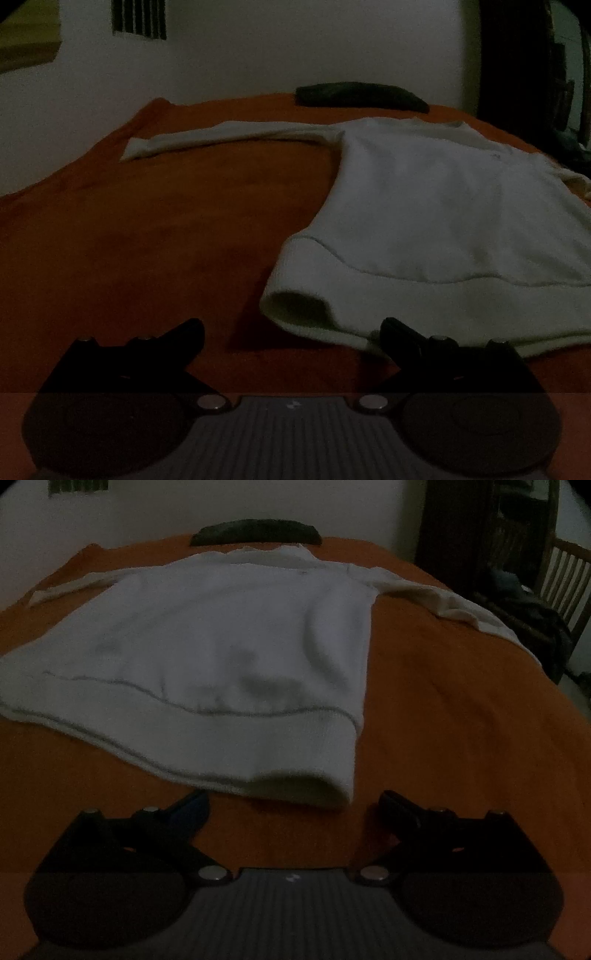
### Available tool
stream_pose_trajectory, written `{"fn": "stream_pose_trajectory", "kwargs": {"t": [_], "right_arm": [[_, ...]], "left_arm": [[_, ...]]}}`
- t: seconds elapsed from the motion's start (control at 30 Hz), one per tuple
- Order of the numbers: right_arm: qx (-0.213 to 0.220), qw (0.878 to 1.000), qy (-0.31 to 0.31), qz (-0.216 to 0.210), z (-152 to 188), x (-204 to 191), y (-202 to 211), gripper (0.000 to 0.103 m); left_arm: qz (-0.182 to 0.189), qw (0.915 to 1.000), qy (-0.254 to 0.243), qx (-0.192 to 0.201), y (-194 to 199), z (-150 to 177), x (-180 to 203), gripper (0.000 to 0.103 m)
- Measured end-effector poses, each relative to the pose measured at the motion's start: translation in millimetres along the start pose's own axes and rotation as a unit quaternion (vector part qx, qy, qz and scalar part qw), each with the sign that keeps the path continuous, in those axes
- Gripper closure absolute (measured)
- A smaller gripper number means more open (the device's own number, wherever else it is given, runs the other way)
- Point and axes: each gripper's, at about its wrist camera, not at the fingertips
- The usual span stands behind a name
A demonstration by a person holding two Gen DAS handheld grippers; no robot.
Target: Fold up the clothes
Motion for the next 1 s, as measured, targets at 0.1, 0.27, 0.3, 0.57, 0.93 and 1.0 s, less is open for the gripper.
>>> {"fn": "stream_pose_trajectory", "kwargs": {"t": [0.1,0.27,0.3,0.57,0.93,1.0], "right_arm": [[0.012,1.000,-0.003,0.003,-2,-2,-4,0.026],[0.002,1.000,0.002,0.008,-7,-1,-3,0.034],[0.003,1.000,0.001,0.004,-4,-1,1,0.038],[0.006,0.999,-0.029,0.028,-1,18,6,0.044],[0.010,0.999,-0.043,0.015,-11,20,4,0.064],[0.010,0.999,-0.038,0.023,-10,18,4,0.071]], "left_arm": [[-0.001,1.0000,0.004,0.002,0,0,-1,0.000],[-0.002,1.0000,0.006,0.001,0,0,1,0.000],[-0.002,1.0000,0.007,0.001,0,0,0,0.000],[-0.012,0.9999,0.011,-0.001,-2,4,4,0.000],[-0.009,0.9998,0.019,0.001,-4,8,3,0.000],[-0.011,0.9998,0.018,0.003,-3,10,4,0.000]]}}
Point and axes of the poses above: each gripper's, at about its wrist camera, not at the fingertips, and y roughly against the way its jaws point, x to its right, z to its underside, and after that the axes turned 4 degrees about -z, right-handed
